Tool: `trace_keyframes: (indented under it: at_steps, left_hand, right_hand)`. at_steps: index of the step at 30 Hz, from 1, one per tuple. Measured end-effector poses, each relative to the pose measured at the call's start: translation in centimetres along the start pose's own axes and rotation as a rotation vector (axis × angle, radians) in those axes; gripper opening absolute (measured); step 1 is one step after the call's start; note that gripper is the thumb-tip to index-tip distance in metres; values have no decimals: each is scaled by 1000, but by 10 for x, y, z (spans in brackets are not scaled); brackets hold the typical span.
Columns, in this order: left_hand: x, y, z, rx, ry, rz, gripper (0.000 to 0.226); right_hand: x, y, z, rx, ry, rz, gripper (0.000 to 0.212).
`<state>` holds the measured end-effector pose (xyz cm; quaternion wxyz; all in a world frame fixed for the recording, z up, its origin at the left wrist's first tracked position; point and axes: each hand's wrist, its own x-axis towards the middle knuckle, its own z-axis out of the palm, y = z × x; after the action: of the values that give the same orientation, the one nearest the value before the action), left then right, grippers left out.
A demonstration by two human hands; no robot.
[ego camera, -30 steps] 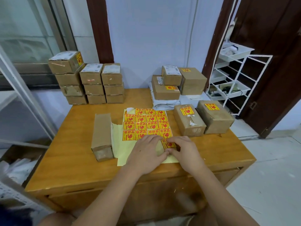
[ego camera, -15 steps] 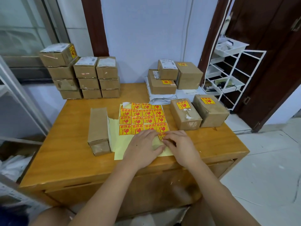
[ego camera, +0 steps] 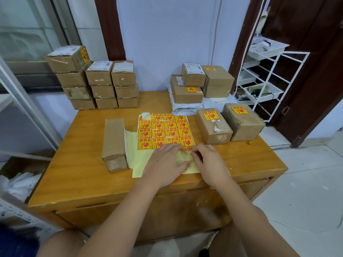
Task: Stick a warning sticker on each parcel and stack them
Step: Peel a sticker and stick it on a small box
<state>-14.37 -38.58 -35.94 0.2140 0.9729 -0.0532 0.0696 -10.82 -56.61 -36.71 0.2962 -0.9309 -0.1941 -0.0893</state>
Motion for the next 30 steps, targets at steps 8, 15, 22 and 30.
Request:
trace_keyframes:
  at_steps: [8,15,22,30]
  left_hand:
    - [-1,1,-1,0,-2,-5,61]
    - [-1,2,-2,4,-10,-6,63]
    - [-2,2,-1,4,-18,-13,62]
    - [-15,5,-7,-64,212,109,26]
  right_hand:
    - [-1,-1,0,18,11,17,17]
    - [-1,-1,1,57,53,48,13]
    - [-2,0,-5,195,302,111,15]
    - [-8,3,1,115,371,-106,20]
